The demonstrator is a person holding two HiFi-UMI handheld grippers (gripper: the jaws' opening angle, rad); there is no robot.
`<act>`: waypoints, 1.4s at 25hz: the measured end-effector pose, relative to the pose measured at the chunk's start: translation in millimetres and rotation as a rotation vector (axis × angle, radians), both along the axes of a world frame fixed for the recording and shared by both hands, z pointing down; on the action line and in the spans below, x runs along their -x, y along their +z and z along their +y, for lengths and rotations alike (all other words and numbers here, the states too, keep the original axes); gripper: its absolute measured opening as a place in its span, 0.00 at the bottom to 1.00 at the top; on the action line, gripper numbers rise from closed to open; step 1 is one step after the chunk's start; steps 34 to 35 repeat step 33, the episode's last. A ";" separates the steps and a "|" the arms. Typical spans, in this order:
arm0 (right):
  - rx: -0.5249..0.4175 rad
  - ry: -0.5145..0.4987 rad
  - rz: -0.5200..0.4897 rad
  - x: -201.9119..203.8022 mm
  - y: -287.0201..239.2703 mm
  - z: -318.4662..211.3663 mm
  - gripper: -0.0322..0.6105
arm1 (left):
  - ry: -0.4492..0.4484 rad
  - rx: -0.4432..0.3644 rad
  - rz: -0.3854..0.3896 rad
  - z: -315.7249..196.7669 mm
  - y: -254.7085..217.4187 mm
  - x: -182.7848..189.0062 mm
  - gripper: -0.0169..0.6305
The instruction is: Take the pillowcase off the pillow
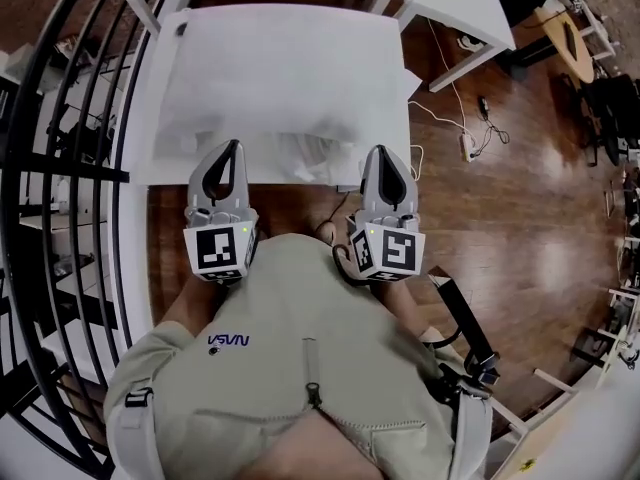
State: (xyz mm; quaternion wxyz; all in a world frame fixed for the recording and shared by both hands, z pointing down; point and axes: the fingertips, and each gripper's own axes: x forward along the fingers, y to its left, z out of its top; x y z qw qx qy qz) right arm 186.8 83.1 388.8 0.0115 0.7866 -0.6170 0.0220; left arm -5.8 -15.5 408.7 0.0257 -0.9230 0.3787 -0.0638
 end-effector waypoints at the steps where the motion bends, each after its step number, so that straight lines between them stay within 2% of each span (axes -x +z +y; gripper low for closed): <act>1: 0.000 -0.010 0.004 -2.6 0.3 0.8 0.05 | -0.011 0.015 -0.004 2.2 4.9 -3.3 0.04; 8: 0.007 -0.066 -0.029 -23.3 10.4 12.4 0.05 | -0.057 0.024 -0.022 24.0 12.7 -21.8 0.04; 19: 0.016 -0.109 -0.038 -16.3 16.6 13.3 0.05 | -0.111 0.030 -0.040 41.5 18.5 -4.2 0.04; 35: 0.031 -0.067 -0.035 -7.7 22.3 28.2 0.05 | -0.056 0.030 -0.037 46.7 22.5 -4.3 0.04</act>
